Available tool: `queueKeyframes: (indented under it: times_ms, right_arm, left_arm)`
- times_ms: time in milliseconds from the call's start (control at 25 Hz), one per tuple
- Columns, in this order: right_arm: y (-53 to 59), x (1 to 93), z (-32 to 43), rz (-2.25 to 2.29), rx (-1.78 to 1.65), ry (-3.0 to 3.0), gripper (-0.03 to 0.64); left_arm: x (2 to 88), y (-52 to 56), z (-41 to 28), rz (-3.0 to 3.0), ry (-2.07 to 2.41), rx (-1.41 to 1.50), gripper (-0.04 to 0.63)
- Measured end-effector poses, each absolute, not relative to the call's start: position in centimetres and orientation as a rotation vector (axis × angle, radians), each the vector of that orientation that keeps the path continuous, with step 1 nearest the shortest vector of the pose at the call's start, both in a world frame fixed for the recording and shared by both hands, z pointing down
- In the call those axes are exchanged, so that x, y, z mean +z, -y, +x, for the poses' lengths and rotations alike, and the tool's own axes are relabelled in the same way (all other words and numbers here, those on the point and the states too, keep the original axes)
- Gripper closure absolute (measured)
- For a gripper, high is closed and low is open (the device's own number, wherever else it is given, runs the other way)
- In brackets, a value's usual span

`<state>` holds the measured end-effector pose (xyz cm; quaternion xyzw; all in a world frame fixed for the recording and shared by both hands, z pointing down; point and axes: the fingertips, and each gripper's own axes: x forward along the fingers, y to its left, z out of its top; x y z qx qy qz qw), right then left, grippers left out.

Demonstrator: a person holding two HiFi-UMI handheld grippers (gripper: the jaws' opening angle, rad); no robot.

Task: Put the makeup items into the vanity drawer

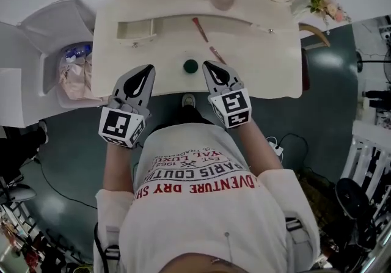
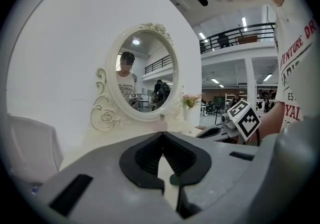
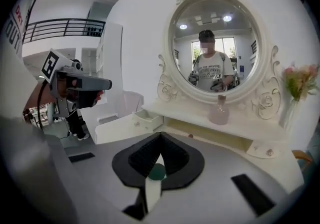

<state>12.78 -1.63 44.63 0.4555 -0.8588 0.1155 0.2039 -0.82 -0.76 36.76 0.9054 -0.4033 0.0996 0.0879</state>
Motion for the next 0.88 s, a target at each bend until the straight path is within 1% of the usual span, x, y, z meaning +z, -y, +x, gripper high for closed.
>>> queueKeyframes:
  times_ms: [320, 360, 400, 520, 680, 880]
  right_arm:
    - [3.8, 51.9, 13.0, 1.006, 0.538, 2.288, 0.618]
    - [3.9, 52.7, 12.8, 0.971, 0.557, 2.274, 0.610]
    - [3.9, 53.6, 12.6, 0.937, 0.578, 2.258, 0.571]
    - [3.8, 56.3, 12.0, 0.854, 0.629, 2.196, 0.513]
    - [3.4, 59.6, 11.5, 0.766, 0.671, 2.090, 0.453]
    - [3.6, 61.3, 11.2, 0.770, 0.722, 1.988, 0.451]
  left_arm:
    - [40.1, 3.8, 1.0, 2.617, 1.251, 0.311, 0.589]
    - [40.5, 4.0, 1.0, 2.611, 1.253, 0.326, 0.589]
    - [41.0, 4.2, 1.0, 2.606, 1.254, 0.339, 0.589]
    - [42.1, 4.9, 0.8, 2.585, 1.250, 0.354, 0.589]
    - [43.1, 5.5, 0.7, 2.568, 1.224, 0.351, 0.589]
    - [43.9, 6.2, 0.3, 2.571, 1.168, 0.380, 0.589]
